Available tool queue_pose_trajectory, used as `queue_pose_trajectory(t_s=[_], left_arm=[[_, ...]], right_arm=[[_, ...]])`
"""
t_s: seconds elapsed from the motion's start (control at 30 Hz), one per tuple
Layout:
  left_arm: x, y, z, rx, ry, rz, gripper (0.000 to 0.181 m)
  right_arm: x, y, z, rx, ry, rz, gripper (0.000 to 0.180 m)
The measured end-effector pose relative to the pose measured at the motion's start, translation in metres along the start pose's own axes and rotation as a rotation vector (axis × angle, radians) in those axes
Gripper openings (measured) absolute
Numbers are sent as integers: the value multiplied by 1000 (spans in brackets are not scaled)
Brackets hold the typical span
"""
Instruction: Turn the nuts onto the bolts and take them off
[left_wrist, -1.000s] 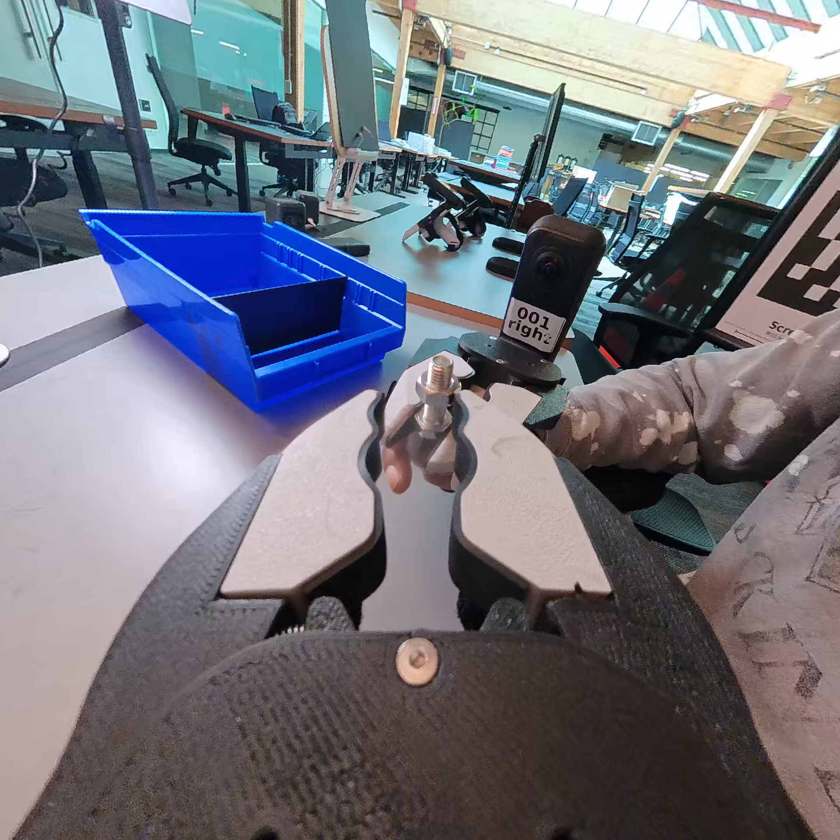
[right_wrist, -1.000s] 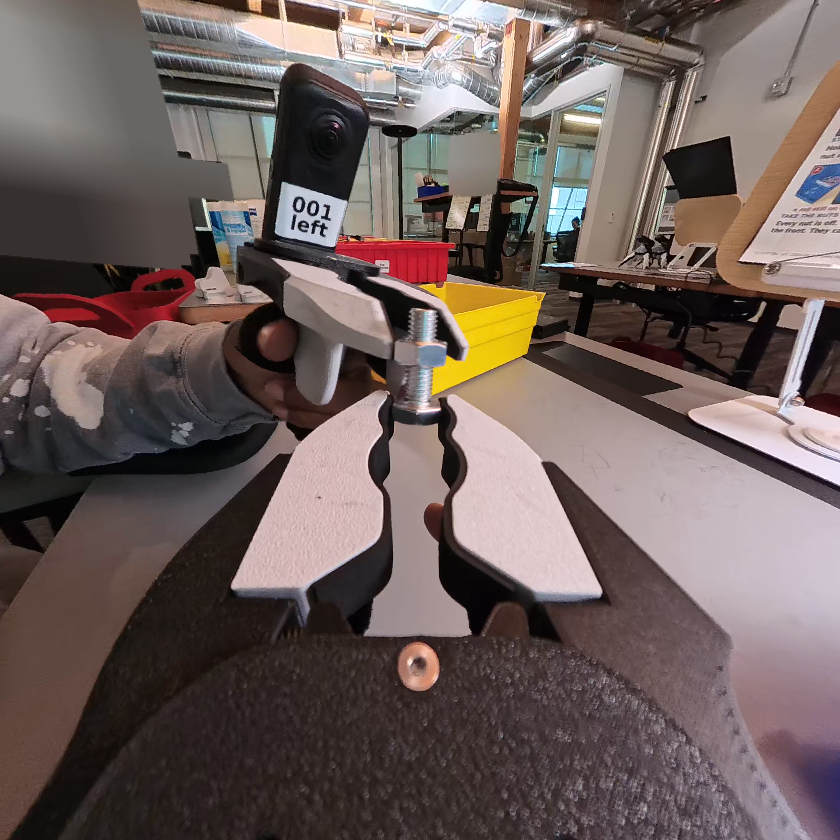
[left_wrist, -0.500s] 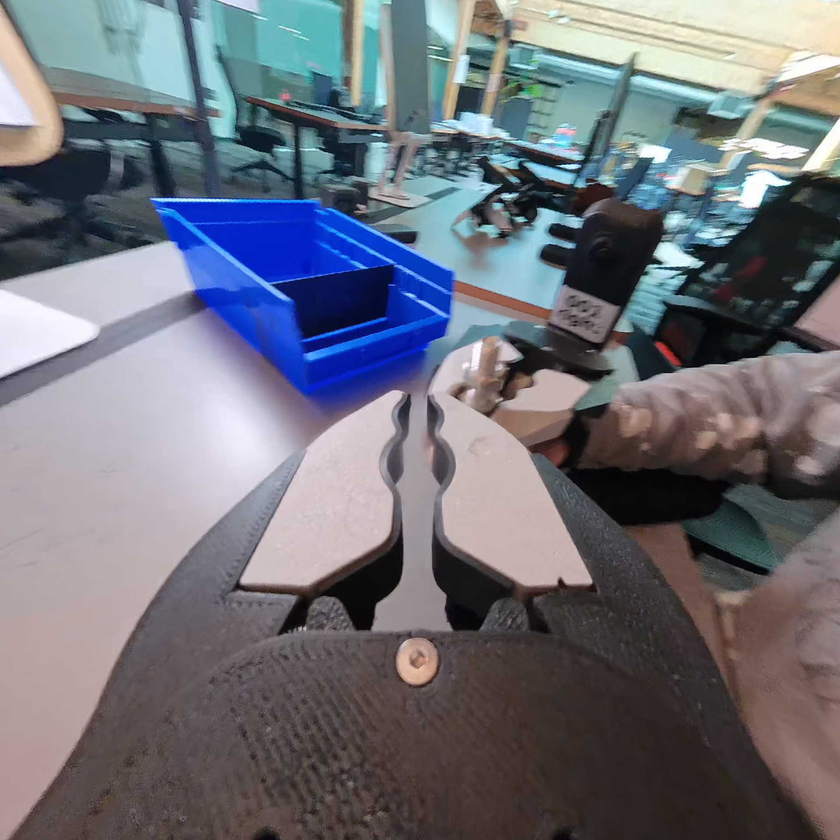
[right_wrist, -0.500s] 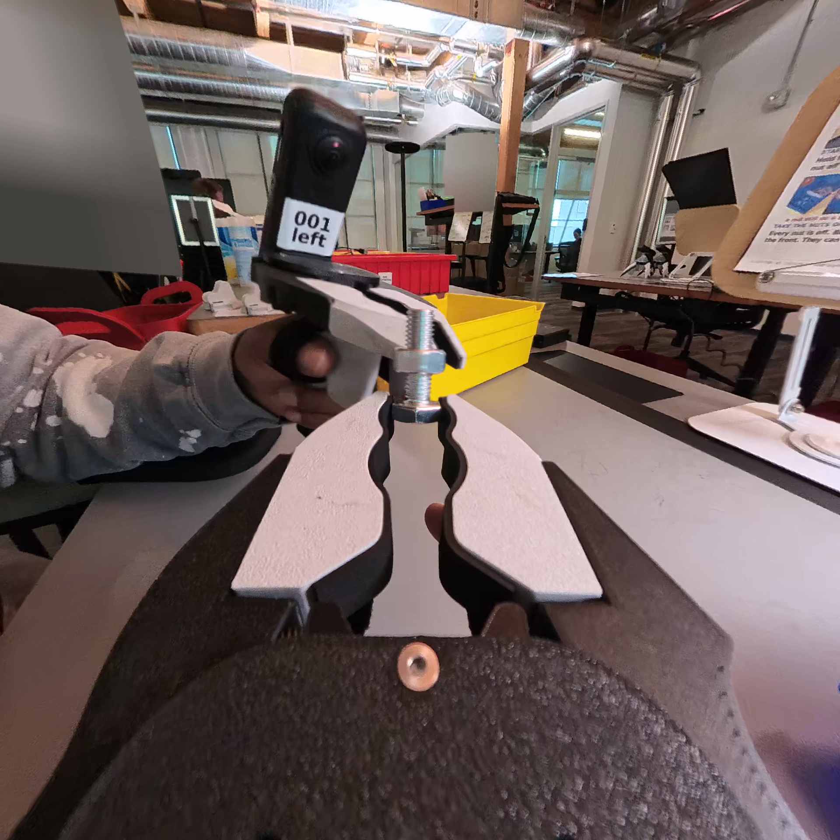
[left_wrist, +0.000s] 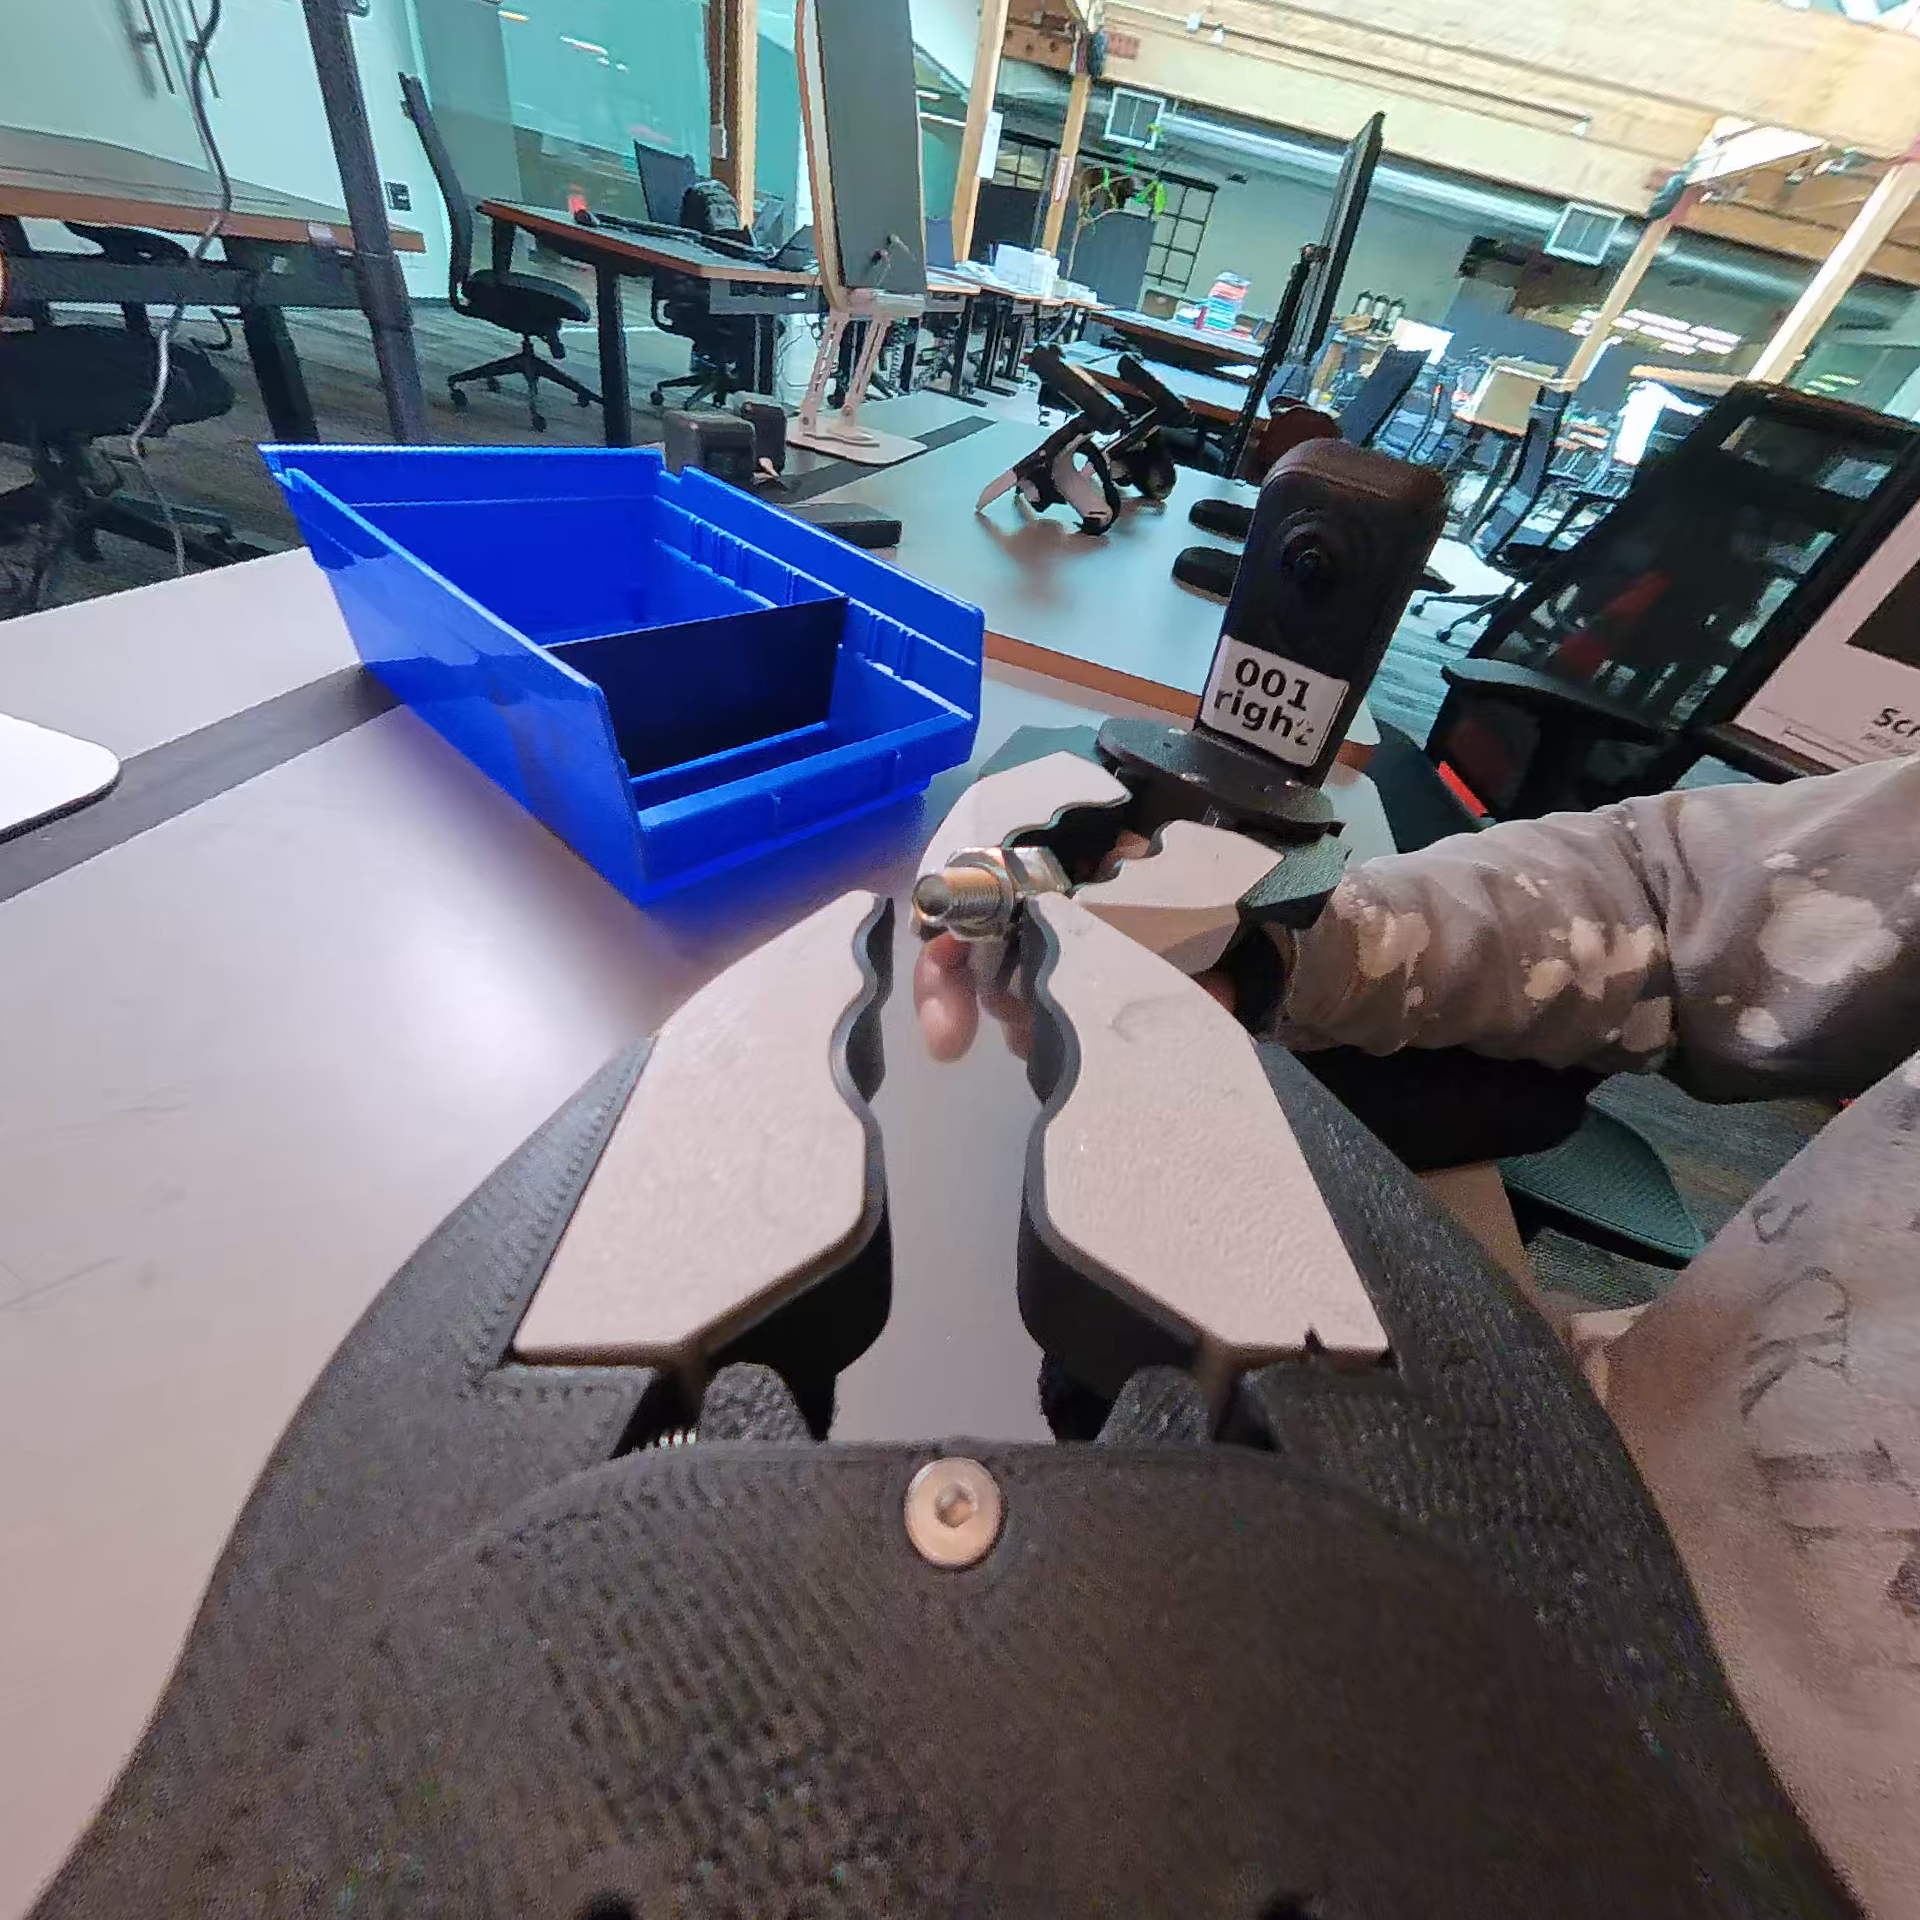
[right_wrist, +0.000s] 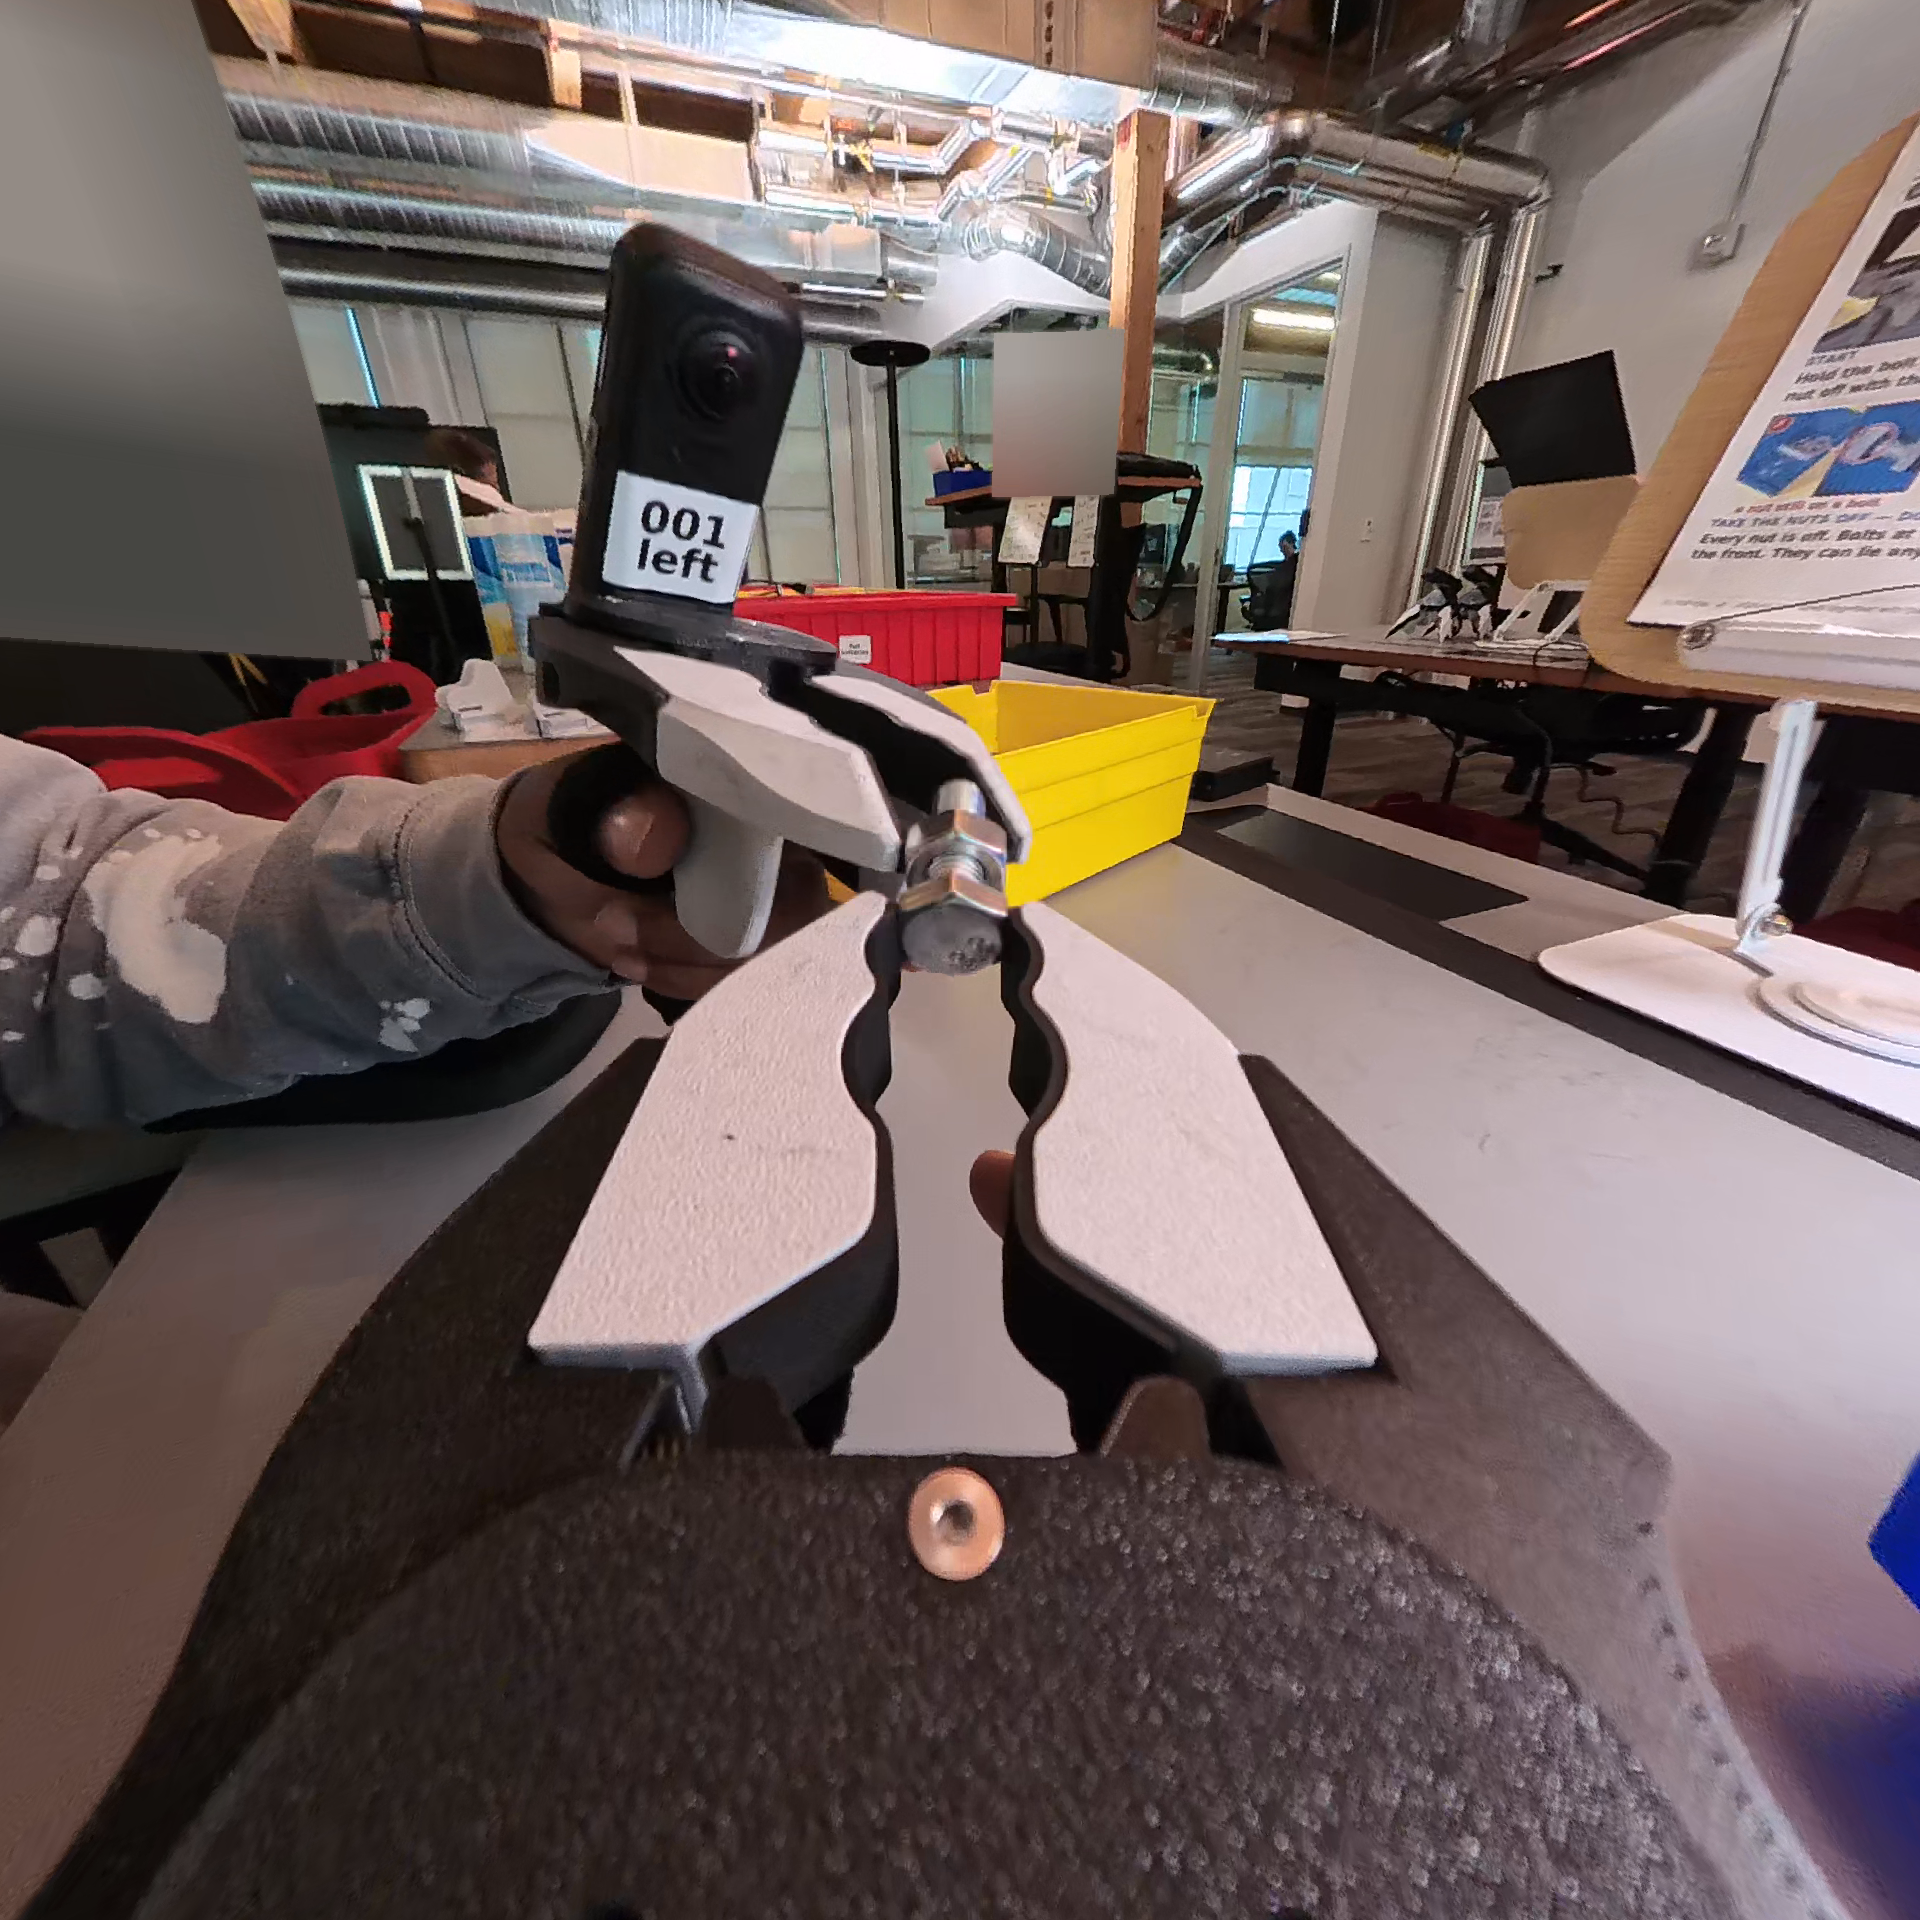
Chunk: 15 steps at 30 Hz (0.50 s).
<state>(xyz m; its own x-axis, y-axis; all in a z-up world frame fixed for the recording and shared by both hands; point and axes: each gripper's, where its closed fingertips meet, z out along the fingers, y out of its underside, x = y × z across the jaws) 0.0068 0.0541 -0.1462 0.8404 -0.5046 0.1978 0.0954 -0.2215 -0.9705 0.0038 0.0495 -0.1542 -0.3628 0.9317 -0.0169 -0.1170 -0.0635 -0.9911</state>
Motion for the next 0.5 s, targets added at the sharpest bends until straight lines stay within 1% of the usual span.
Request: queue_pose_trajectory(t_s=[0.2,0.37,0.5], left_arm=[[2,0,1,9,21,-24,21],[6,-2,-1,43,128,-175,20],[8,-7,-2,71,151,-186,17]], right_arm=[[0,-4,-2,23,-4,9,18],[-4,-4,0,21,-14,-5,18],[-4,6,3,-41,5,-51,18]])
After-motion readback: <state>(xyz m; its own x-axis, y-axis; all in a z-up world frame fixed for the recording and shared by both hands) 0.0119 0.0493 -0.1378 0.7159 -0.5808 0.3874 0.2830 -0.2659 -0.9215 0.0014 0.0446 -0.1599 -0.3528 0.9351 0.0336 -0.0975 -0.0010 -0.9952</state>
